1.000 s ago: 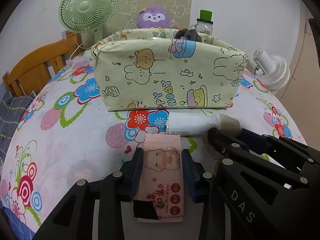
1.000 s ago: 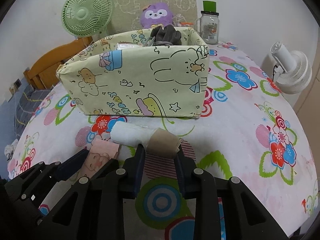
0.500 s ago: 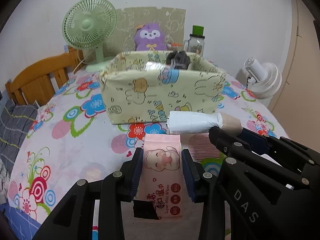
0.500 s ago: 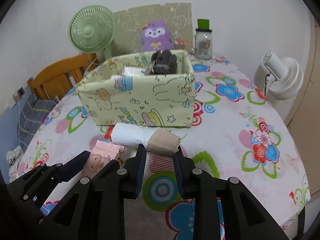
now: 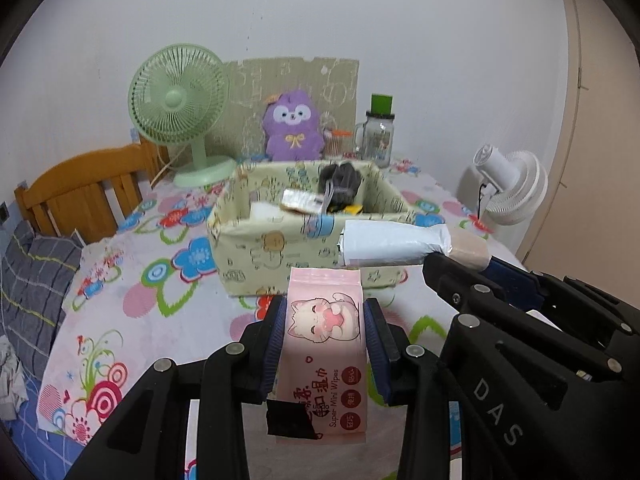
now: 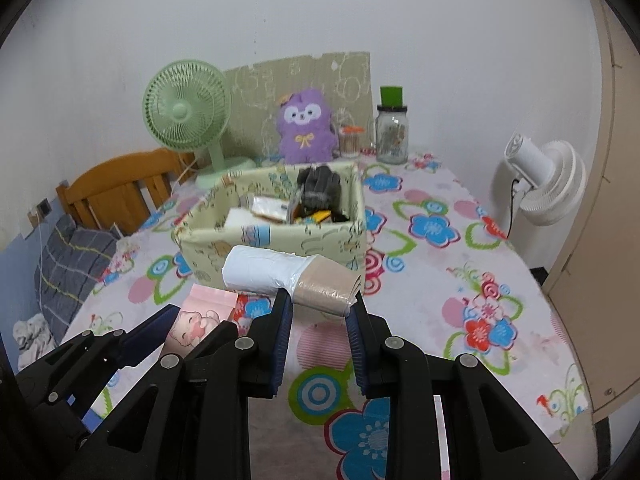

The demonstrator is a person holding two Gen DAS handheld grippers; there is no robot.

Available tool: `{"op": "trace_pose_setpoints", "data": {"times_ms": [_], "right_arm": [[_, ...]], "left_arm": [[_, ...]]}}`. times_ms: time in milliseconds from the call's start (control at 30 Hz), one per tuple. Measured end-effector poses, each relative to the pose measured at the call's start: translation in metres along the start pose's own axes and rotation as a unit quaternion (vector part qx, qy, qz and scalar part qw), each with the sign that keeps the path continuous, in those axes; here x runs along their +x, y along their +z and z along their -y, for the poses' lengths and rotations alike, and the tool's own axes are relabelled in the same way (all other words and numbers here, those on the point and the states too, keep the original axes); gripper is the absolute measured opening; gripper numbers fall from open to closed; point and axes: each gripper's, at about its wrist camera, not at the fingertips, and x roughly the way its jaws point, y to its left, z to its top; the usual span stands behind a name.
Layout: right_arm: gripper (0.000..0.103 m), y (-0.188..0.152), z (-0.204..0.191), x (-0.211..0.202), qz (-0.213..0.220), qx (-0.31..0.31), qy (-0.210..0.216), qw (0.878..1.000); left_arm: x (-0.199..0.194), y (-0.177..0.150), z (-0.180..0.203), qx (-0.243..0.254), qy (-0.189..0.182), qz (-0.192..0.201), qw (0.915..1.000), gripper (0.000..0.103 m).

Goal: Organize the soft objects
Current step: 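Lift the pink wipe pack and white rolled cloth over the box with both tools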

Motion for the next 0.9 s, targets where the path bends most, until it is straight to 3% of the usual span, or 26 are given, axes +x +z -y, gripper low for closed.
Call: {"op": "trace_pose_setpoints", "data": {"times_ms": [900], "right_arm": [[0.03,0.068,-0.006,-0.05,0.067,-0.003,0.003,0.998]], "left_arm": [[-0.046,0.064,0.0,0.012,0.0,0.074,0.9972,0.039]]}}
